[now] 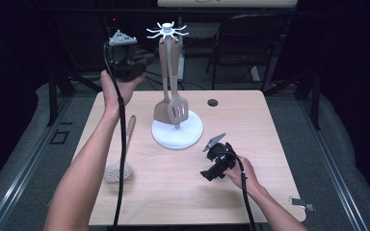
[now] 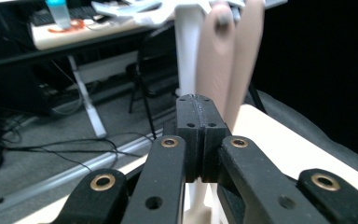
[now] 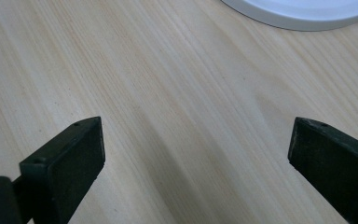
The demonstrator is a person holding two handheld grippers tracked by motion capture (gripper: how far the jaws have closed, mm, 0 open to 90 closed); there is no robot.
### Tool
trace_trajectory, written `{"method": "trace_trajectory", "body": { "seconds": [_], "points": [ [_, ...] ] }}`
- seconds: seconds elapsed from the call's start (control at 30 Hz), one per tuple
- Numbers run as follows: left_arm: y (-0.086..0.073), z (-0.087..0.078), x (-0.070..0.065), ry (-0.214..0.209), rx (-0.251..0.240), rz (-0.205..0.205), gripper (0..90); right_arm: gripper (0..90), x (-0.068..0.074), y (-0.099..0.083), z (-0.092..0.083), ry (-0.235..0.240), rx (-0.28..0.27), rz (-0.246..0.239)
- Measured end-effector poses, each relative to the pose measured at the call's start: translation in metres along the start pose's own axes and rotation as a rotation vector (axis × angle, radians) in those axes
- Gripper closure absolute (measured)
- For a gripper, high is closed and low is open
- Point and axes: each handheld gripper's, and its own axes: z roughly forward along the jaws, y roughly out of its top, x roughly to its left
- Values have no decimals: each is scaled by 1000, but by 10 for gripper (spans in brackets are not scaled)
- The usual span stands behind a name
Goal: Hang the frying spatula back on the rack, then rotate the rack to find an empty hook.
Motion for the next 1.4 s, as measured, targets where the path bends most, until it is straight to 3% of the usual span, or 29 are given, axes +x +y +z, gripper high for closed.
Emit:
{"method": "trace_trajectory", "body": {
  "seconds": [0.2,0.33,0.53,0.6,0.7,0.8,0.93,1.1,1.13,1.2,1.27,1.33,1.4],
  "points": [
    [16,-1,4,15,-28,21,900,36,3,-1,3,2,-16,20],
    [21,4,6,31,-28,27,900,39,1,0,2,1,6,-5],
    [25,10,12,46,-33,2,900,46,3,-1,4,2,-3,11],
    [26,12,13,55,-33,2,900,49,2,1,2,-3,14,-15],
    [27,14,14,69,-28,-2,900,49,3,0,2,0,27,-17],
    [29,17,17,76,-25,-9,900,49,4,-2,2,-1,-4,6],
    [32,21,18,80,-13,-13,900,51,3,-1,1,-2,-9,-7],
    [31,18,17,79,-11,-10,900,51,4,-2,2,1,-16,9],
    [28,15,16,77,-9,-9,900,51,2,-1,0,0,16,-9],
    [26,13,16,76,-8,-7,900,51,2,-1,0,0,17,-8],
    [19,9,14,62,-6,-5,900,52,4,-2,1,-2,-4,11],
    [15,6,11,51,-5,6,900,52,4,-2,2,0,-10,5],
    [14,4,9,43,-6,10,900,52,2,0,0,1,23,-18]
  ]
}}
